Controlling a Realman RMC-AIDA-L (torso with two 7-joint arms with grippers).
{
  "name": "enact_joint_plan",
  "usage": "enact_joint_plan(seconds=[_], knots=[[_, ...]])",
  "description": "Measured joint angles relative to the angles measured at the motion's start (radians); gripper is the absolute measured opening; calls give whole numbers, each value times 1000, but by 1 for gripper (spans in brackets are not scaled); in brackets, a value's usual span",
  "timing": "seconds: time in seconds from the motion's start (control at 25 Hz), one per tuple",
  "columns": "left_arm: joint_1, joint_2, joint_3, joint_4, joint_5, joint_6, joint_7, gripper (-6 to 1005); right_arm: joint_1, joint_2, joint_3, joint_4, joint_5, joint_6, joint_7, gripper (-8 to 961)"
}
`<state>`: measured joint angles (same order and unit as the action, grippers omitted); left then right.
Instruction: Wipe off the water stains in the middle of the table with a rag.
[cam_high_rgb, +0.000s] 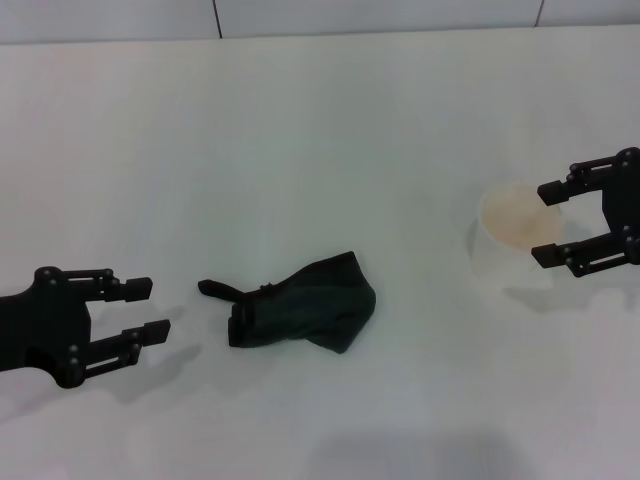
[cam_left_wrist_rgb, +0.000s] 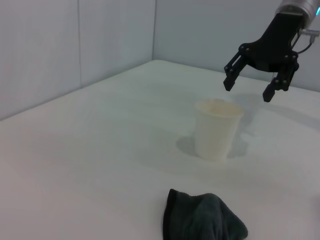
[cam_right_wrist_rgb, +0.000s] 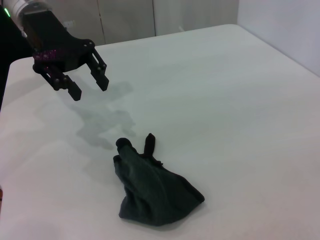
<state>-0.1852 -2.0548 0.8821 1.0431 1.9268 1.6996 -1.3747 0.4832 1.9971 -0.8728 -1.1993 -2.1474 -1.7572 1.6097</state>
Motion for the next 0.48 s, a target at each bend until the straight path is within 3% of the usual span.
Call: enact_joint_plan(seconds=[0.48], knots=[[2, 0, 0, 0, 3, 2, -3, 501, 0, 0, 3, 2, 4, 0, -4, 764]])
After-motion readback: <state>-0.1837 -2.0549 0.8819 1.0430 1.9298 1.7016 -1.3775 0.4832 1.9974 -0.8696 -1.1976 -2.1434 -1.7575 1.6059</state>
